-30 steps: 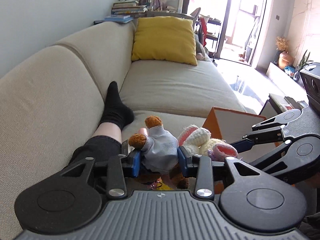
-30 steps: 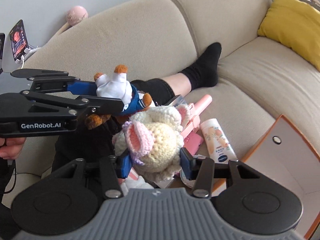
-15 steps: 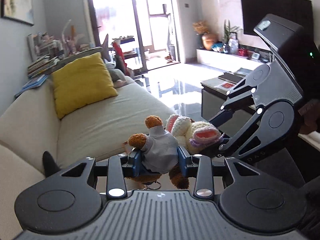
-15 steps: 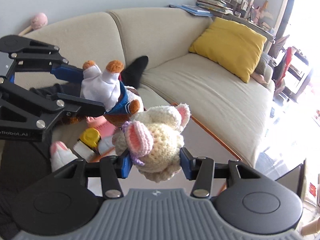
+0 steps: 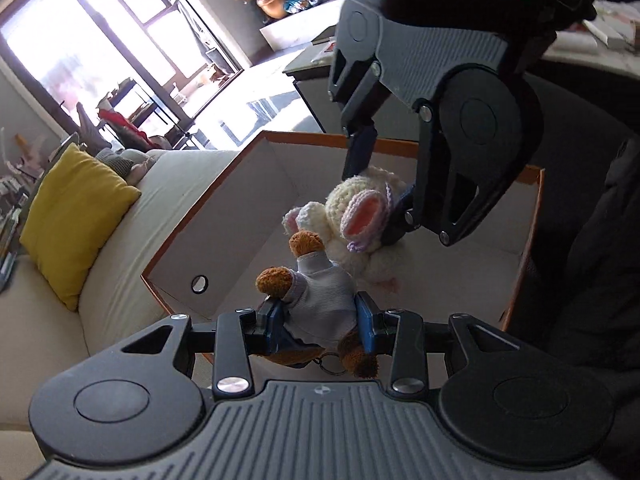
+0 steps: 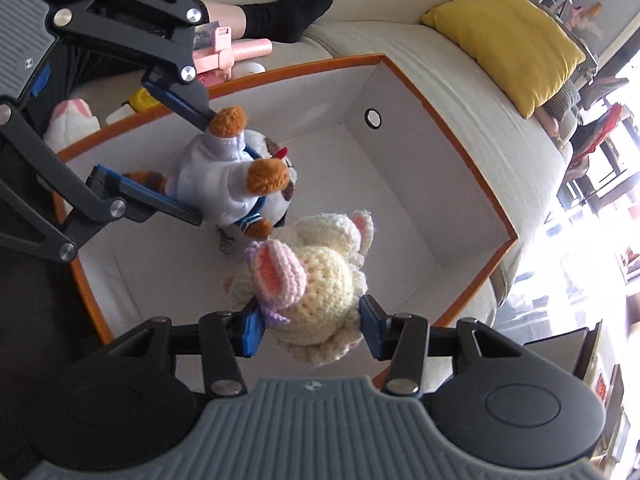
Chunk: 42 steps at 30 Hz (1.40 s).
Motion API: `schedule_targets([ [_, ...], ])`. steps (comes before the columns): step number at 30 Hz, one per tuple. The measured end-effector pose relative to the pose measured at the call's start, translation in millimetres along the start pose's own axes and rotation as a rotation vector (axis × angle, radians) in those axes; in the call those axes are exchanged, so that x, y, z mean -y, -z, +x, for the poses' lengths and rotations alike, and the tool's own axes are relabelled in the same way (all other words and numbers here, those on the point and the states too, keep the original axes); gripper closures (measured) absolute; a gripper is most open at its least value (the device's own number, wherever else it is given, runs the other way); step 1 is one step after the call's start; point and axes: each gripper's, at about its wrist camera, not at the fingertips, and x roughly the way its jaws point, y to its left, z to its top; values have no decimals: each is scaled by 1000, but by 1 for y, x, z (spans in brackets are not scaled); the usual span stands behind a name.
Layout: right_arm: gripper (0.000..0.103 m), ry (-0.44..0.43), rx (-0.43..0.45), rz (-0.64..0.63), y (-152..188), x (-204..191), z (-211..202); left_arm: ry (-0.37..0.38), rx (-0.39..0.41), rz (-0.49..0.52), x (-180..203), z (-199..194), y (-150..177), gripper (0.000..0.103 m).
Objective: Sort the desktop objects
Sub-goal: 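Carry both plushes over the box and open both tools to drop them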
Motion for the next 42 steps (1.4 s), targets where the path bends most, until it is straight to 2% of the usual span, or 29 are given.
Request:
schedule_targets([
  [5, 52, 103, 24, -131, -7, 2, 20, -67, -11, 227, 9, 28, 2, 60],
  [13, 52, 267, 78, -357, -16, 10, 50, -169, -44, 519, 15, 73, 15, 60],
  [21, 51, 282, 113, -453, -12, -3, 71, -123, -113, 741, 35, 97, 44, 59],
  [24, 50, 283, 114, -469, -11, -7, 74, -87, -145, 747, 42, 103, 52, 59],
  [32, 46, 291, 102, -570, -12, -16, 83, -23, -177, 676, 51, 114, 72, 57],
  [34, 45, 287, 102, -583, -14, -16, 82, -12, -183, 660, 51, 118, 77, 57],
  [36, 44, 280, 106, -590, -17, -16, 81, 14, -194, 625, 33, 127, 61, 58],
  [38, 43, 273, 113, -591, -19, -15, 79, 27, -210, 586, 31, 130, 64, 59],
  [42, 38, 259, 133, -607, -22, -16, 75, 33, -217, 577, 34, 133, 77, 58],
])
